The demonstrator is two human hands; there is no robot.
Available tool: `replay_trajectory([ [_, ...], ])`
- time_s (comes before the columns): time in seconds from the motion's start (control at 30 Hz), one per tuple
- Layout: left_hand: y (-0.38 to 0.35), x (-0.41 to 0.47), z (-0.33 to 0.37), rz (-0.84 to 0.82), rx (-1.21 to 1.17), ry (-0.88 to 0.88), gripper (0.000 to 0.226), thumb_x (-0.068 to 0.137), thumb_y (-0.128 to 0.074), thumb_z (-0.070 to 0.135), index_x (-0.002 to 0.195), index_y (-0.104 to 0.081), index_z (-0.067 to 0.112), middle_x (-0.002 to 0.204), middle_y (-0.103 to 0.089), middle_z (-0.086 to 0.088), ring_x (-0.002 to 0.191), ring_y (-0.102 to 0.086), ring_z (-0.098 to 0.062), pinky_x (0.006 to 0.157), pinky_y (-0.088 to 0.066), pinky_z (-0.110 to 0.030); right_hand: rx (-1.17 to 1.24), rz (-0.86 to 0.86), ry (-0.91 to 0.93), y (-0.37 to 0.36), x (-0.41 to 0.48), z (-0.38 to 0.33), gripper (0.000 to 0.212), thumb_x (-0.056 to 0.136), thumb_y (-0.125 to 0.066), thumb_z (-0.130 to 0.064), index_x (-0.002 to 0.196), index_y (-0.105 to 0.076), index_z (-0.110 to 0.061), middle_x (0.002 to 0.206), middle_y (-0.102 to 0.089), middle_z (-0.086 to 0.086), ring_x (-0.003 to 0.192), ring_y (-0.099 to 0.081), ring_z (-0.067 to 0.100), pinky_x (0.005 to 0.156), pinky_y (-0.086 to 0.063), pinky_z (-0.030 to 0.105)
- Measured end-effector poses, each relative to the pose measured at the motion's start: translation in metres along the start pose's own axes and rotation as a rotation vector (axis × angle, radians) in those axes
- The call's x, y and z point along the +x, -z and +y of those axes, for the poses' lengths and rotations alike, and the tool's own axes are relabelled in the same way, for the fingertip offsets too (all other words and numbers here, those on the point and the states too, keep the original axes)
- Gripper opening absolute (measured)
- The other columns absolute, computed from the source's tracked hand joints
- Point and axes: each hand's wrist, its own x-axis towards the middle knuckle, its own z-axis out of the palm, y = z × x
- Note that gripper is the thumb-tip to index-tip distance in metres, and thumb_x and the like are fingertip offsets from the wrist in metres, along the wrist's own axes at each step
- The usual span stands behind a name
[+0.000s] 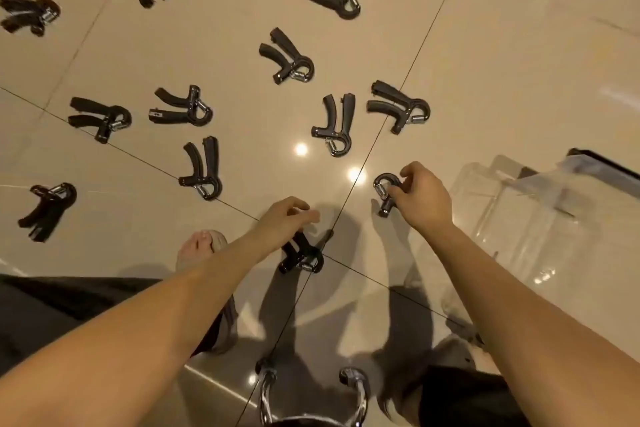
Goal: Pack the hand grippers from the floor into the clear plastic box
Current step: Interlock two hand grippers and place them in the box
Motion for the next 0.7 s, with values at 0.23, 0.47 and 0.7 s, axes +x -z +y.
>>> replay_trajectory([
  [0.23, -0.012, 0.068, -0.057, 0.086, 0.224, -0.124, 0.047, 0.084, -0.078, 0.023, 0.127, -0.059, 0.025, 0.108, -0.063, 0.000, 0.093, -0.062, -0.016, 0.089, -0.052, -0.032, -0.277, 0.066, -0.053, -0.073, 0.034, 0.060, 0.058, 0.081, -0.066, -0.022, 0.135, -0.049, -0.008, 0.134, -0.052, 0.015, 0.124, -0.047, 0.039, 0.102, -0.038, 0.049],
  [0.47, -0.003, 0.075, -0.071, 0.078, 0.368, -0.217, 0.047, 0.079, -0.076, 0.004, 0.124, -0.066, 0.015, 0.108, -0.066, -0.003, 0.095, -0.066, -0.025, 0.092, -0.057, -0.039, -0.380, 0.169, 0.039, -0.102, 0.013, 0.088, 0.051, 0.075, -0.065, -0.012, 0.125, -0.056, -0.012, 0.123, -0.055, 0.013, 0.113, -0.049, 0.037, 0.098, -0.036, 0.045],
  [0.7, 0.004, 0.054, -0.117, 0.118, 0.556, -0.360, 0.075, 0.067, -0.089, 0.017, 0.135, -0.058, 0.016, 0.122, -0.059, 0.002, 0.111, -0.058, -0.019, 0.099, -0.051, -0.036, -0.388, 0.127, 0.076, -0.122, -0.024, 0.090, 0.039, 0.083, -0.072, -0.033, 0.117, -0.059, -0.017, 0.116, -0.056, 0.006, 0.110, -0.050, 0.031, 0.086, -0.041, 0.043],
])
